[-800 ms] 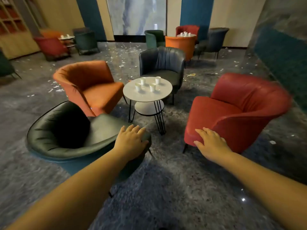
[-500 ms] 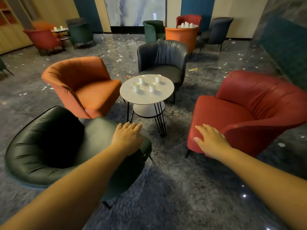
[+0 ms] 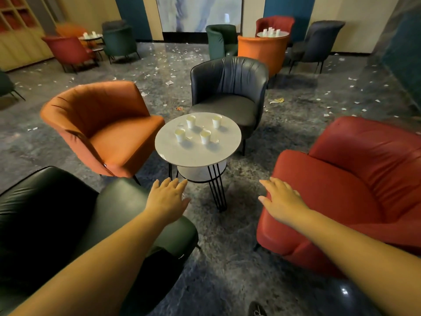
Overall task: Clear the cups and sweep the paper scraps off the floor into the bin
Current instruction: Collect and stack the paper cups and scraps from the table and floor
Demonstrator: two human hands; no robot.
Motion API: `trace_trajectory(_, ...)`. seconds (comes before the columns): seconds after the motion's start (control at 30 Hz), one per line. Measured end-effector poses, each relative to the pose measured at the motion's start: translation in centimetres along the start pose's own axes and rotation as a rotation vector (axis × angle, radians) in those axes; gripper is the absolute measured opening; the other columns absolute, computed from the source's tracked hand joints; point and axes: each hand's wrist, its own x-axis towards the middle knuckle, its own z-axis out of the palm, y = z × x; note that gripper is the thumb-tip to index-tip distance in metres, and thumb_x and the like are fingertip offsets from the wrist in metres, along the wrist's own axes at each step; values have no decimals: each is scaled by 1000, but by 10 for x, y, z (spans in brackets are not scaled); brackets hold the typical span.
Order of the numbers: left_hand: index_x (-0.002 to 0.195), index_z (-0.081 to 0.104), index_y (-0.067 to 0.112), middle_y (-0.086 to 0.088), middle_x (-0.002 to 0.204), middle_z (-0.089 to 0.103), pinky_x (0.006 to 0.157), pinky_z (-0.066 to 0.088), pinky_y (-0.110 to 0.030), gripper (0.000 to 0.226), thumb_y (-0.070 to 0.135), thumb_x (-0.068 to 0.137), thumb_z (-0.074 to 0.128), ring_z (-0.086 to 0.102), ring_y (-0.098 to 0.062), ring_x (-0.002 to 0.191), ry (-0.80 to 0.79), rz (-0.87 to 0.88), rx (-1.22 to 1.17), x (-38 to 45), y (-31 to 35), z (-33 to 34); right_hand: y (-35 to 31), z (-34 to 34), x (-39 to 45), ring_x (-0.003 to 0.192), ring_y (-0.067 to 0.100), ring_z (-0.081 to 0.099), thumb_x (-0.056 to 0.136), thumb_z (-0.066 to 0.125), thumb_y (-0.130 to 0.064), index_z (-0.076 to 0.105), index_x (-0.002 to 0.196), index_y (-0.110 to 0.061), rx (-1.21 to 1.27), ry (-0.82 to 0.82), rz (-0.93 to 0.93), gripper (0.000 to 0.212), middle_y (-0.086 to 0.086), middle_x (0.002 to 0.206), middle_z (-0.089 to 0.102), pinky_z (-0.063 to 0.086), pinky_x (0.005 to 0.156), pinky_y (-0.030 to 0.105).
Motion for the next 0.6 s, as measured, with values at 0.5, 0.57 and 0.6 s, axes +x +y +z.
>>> trace_trajectory(0.5,156,16,29,1,162,22,119,18,-48,66,58,98,32,19,-25,149,-31,-155,-157,178,-17,4,1,-11,214,145,25,14,98,39,-47,20,150,-32,-5,-149,-94,57,2,158,15,23,114,46)
trace_trajectory(0.57,155,18,29,0,161,26,118,21,-49,66,57,98,32,22,-25,148,-27,-151,-151,208,-34,8,-8,-11,246,145,26,15,98,39,-47,20,150,-32,-11,-161,-90,57,2,158,15,24,114,46)
trace_trajectory(0.6,155,19,28,0,160,26,118,21,-49,65,57,98,32,23,-25,147,-18,-150,-157,224,-43,9,-12,-11,263,144,26,16,98,39,-47,21,150,-32,-4,-160,-83,57,2,158,15,24,114,46)
